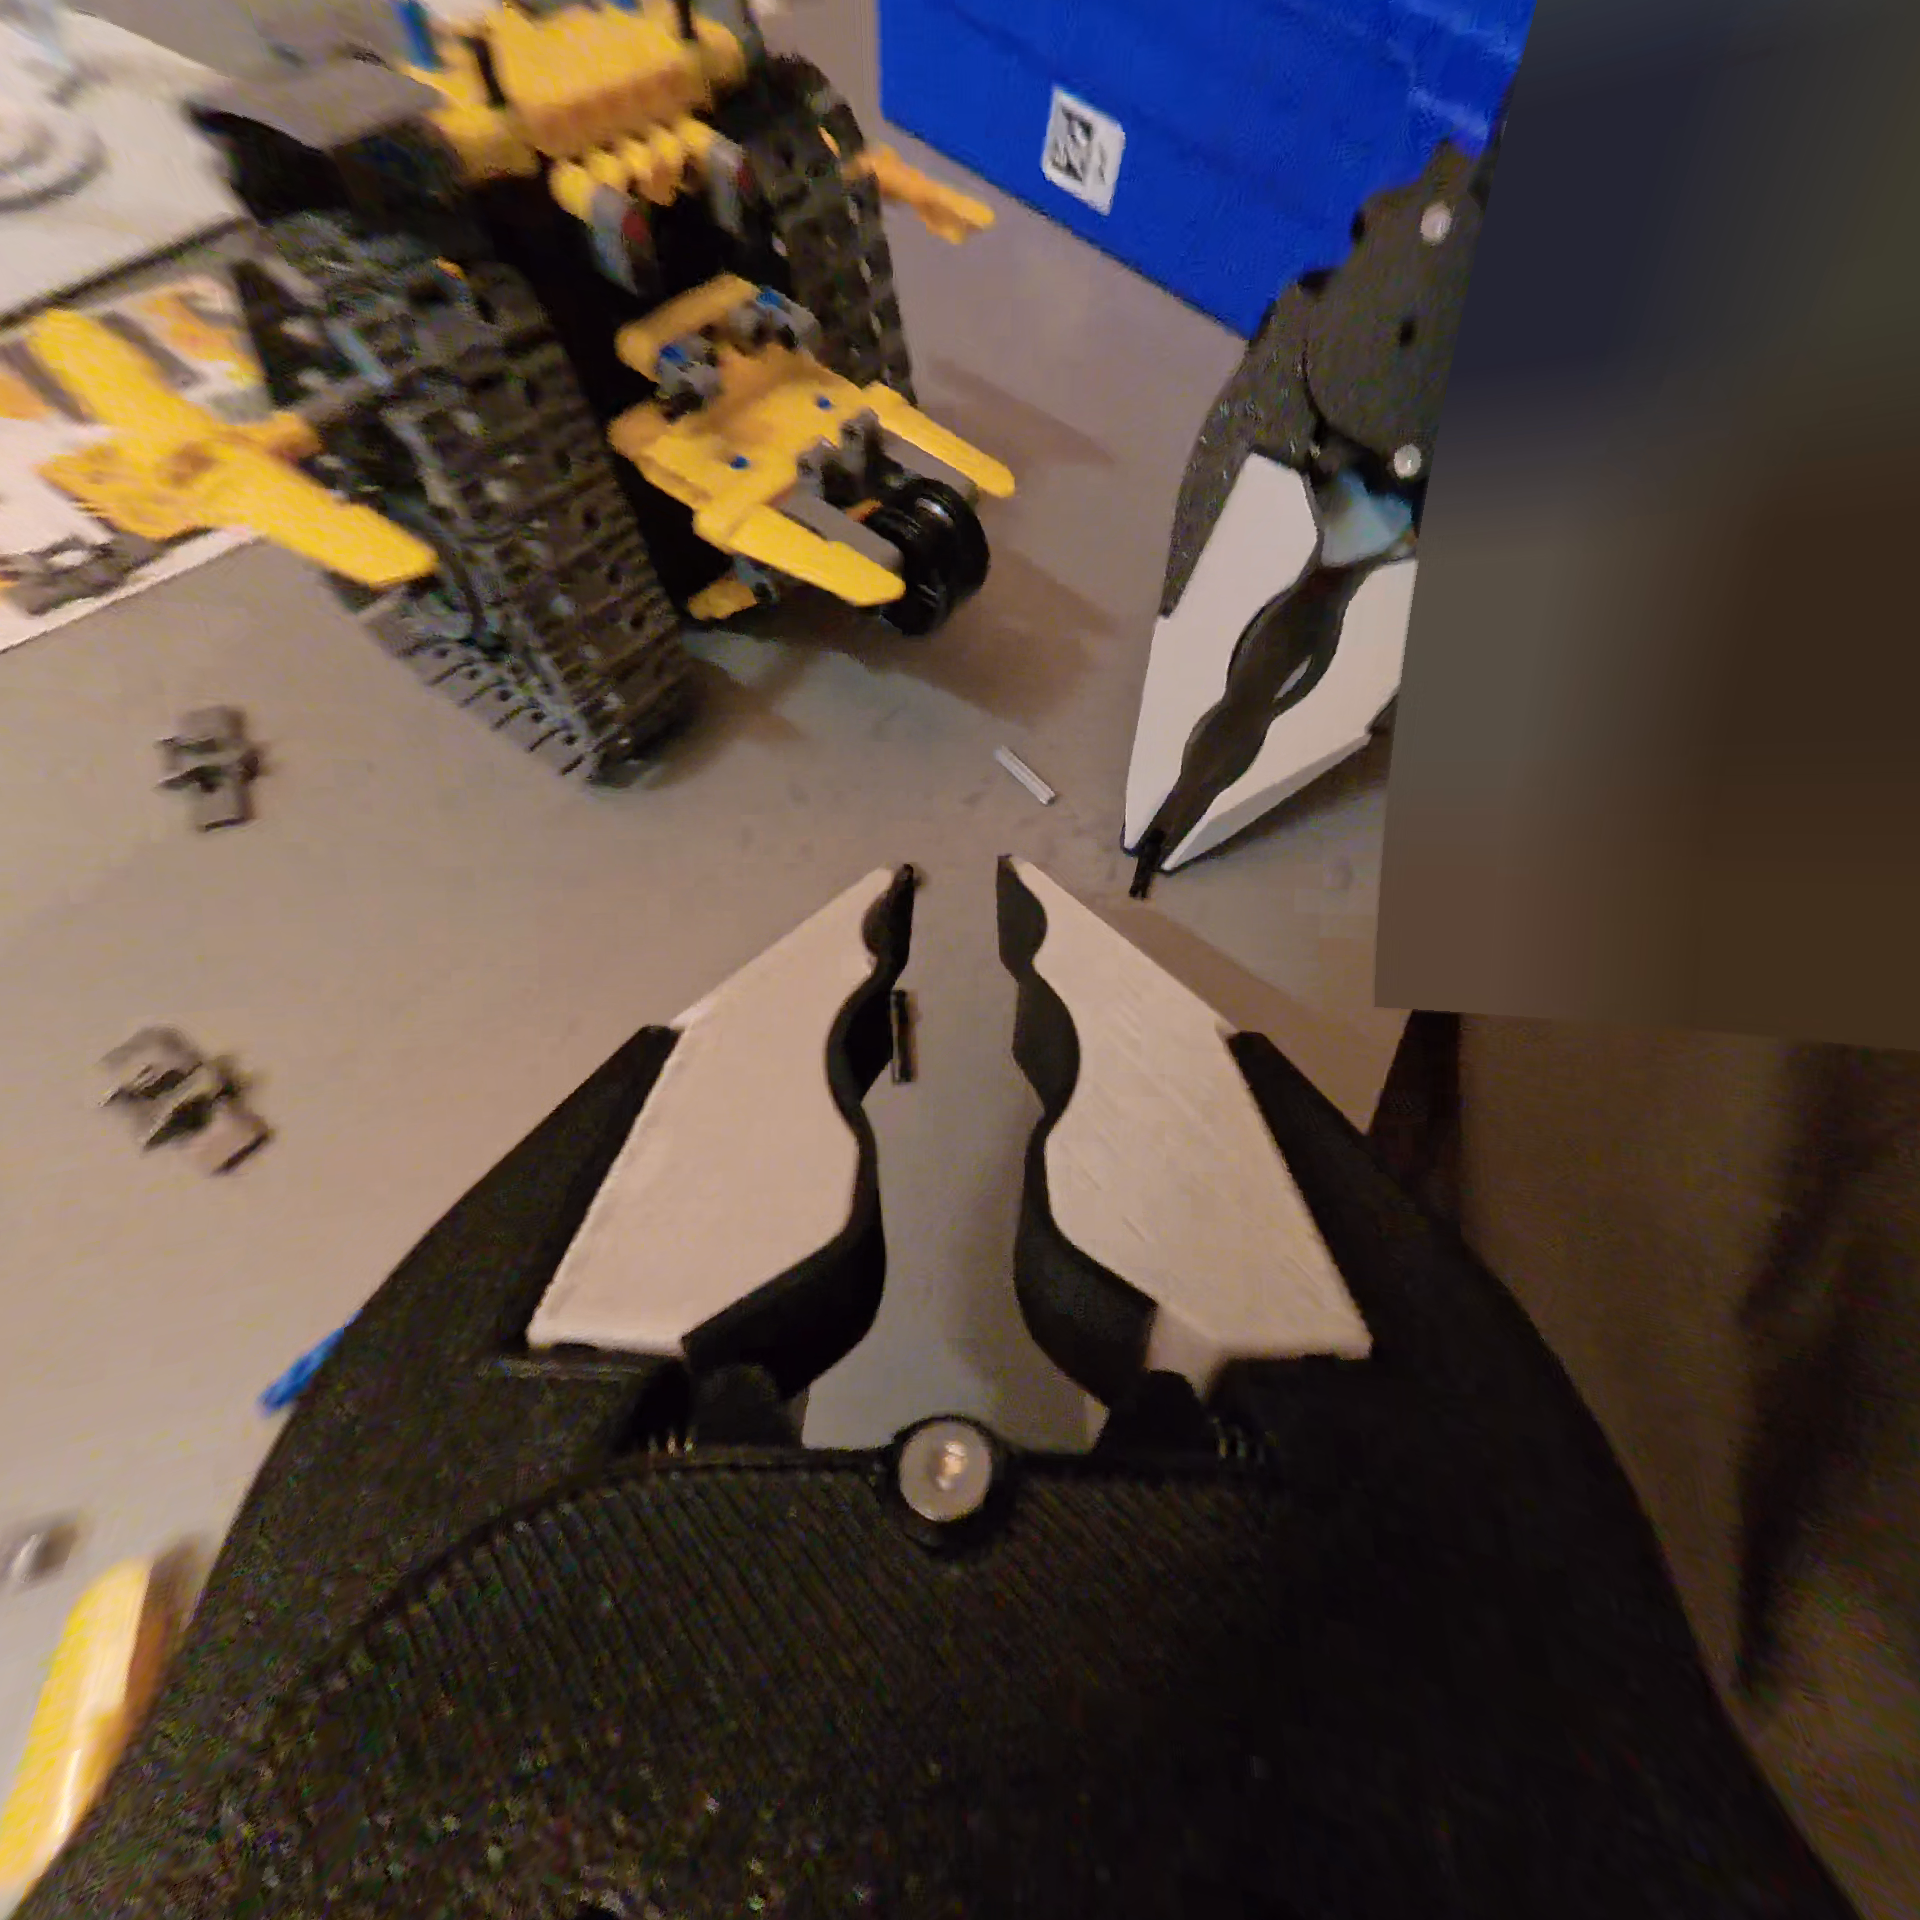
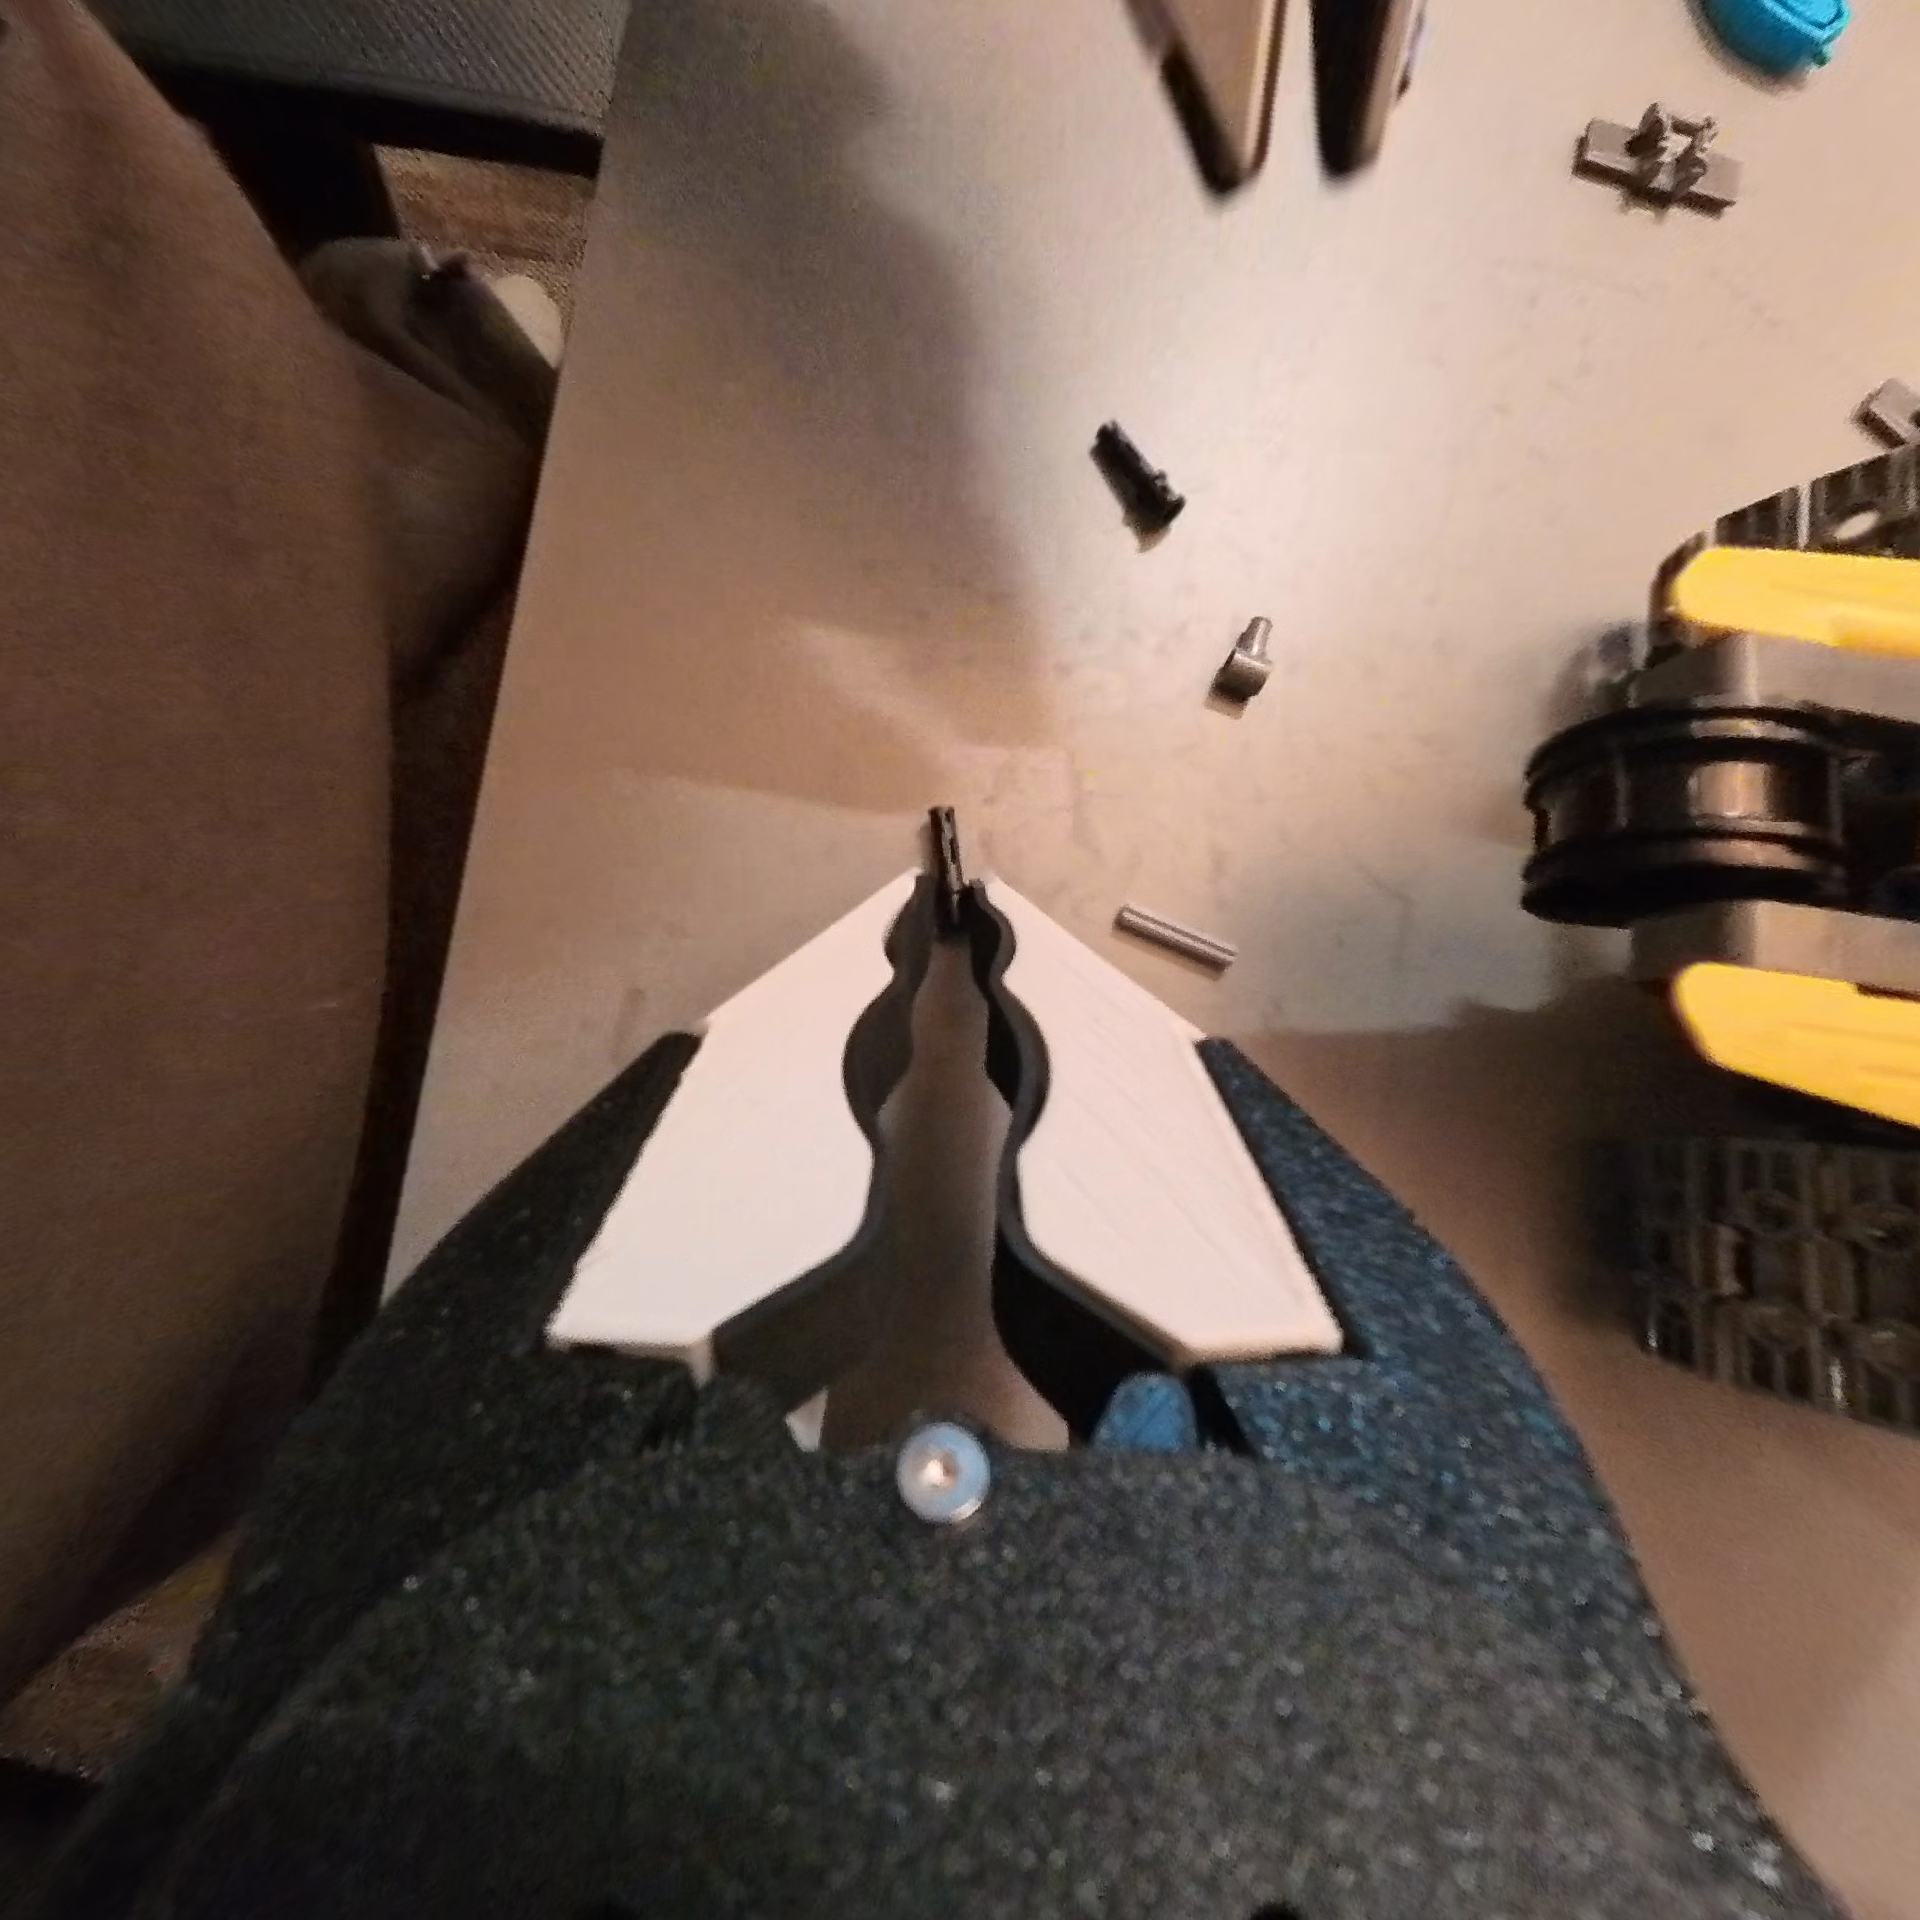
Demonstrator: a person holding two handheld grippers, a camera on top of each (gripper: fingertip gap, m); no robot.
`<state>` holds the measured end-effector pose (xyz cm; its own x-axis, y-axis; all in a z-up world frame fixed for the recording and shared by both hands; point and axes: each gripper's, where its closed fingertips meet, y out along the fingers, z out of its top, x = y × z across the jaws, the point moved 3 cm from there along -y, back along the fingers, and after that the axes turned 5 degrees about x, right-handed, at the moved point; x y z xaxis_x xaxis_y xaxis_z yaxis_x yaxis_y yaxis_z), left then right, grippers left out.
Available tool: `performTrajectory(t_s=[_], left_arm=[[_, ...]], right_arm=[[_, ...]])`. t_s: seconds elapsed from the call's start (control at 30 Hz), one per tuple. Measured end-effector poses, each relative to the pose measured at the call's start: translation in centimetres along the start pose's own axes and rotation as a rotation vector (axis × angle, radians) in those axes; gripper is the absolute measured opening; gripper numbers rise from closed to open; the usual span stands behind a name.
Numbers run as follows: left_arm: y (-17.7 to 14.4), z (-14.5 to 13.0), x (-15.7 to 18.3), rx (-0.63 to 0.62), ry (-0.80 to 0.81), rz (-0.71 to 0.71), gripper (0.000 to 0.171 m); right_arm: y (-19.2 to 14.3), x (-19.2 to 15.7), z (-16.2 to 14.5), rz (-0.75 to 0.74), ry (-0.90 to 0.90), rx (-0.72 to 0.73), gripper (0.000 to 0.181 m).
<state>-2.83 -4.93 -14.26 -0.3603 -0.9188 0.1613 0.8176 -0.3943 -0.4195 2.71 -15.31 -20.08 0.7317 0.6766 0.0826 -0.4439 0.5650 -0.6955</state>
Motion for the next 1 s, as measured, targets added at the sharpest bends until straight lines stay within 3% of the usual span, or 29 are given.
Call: performTrajectory(t_s=[0.17, 0.3, 0.47, 0.6, 0.67, 0.77, 1.0], left_arm=[[-4.5, -1.0, -0.2, 0.041, -0.039, 0.144, 0.019], [-8.5, -4.1, 1.6, -0.048, -0.086, 0.188, 0.028], [-13.5, -11.4, 7.6, -0.235, -0.159, 0.159, 0.033], [-14.6, -18.6, 12.5, -0.451, -0.197, 0.06, 0.036], [-15.1, -20.7, 13.2, -0.514, -0.201, 0.043, 0.036], [-16.5, -20.6, 11.8, -0.439, -0.201, 0.141, 0.027], [-21.7, -19.4, 6.0, -0.154, -0.378, 0.406, 0.03]], right_arm=[[0.0, -0.1, 0.0, -0.04, 0.011, 0.013, 0.006], [0.0, -0.2, -0.1, -0.059, 0.044, 0.041, 0.006], [0.1, -0.2, 0.0, -0.093, 0.072, 0.069, 0.006], [0.4, -0.5, 0.3, -0.16, 0.058, 0.068, 0.006], [0.4, -0.6, 0.4, -0.204, 0.04, 0.051, 0.006], [0.4, -0.8, 0.5, -0.265, 0.022, 0.026, 0.006], [0.4, -1.0, 0.5, -0.342, 0.067, 0.022, 0.006]])
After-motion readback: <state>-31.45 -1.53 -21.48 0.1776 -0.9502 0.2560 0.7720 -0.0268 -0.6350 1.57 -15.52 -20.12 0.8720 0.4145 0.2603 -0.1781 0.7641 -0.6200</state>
